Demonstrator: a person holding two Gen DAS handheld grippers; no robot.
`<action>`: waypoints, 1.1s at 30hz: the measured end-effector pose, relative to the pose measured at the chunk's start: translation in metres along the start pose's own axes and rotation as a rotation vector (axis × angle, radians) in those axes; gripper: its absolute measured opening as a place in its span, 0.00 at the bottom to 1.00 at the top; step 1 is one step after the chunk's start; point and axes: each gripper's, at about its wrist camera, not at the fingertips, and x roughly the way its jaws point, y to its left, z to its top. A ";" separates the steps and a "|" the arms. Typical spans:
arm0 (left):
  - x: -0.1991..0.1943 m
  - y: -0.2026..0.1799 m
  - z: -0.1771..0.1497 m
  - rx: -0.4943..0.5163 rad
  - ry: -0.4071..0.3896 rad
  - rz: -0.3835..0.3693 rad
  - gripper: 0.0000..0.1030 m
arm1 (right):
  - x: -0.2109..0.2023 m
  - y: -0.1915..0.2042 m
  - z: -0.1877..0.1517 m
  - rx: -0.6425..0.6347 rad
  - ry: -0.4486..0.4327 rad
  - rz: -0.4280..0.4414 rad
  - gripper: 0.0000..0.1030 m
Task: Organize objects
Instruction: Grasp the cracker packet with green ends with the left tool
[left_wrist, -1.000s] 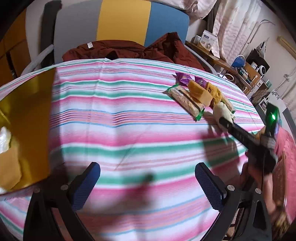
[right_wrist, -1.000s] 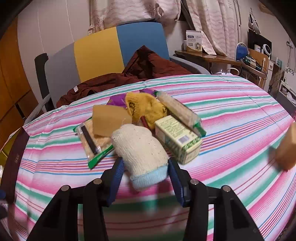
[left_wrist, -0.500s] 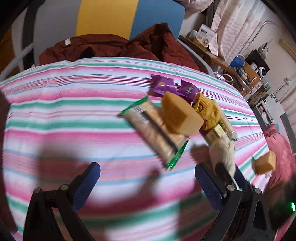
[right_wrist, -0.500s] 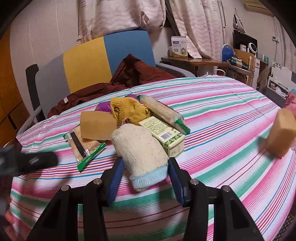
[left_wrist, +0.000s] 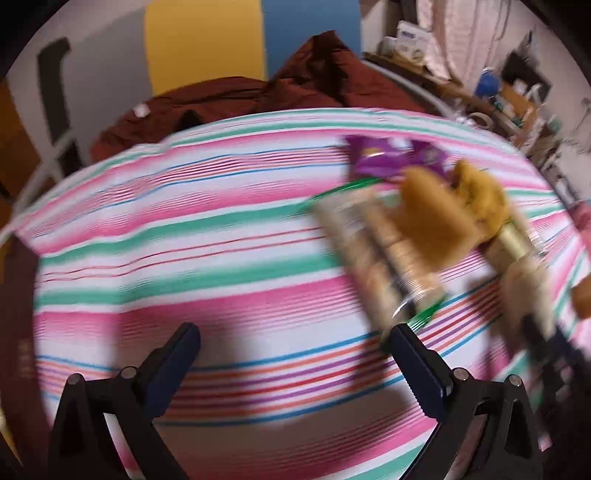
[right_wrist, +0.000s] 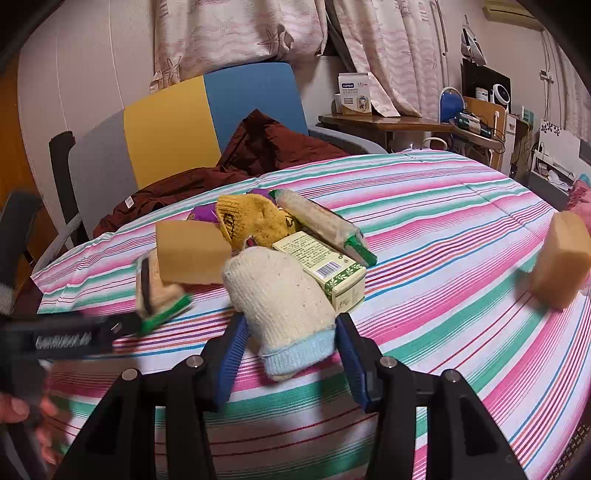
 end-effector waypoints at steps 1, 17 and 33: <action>-0.001 0.006 -0.002 -0.013 -0.002 0.002 1.00 | 0.000 0.001 0.000 -0.004 -0.001 -0.004 0.48; 0.025 -0.060 0.040 0.087 -0.018 -0.074 0.90 | -0.003 0.002 -0.001 -0.014 -0.003 -0.014 0.48; -0.018 -0.006 -0.031 0.152 -0.148 -0.061 0.48 | -0.002 0.007 -0.001 -0.045 -0.009 -0.031 0.48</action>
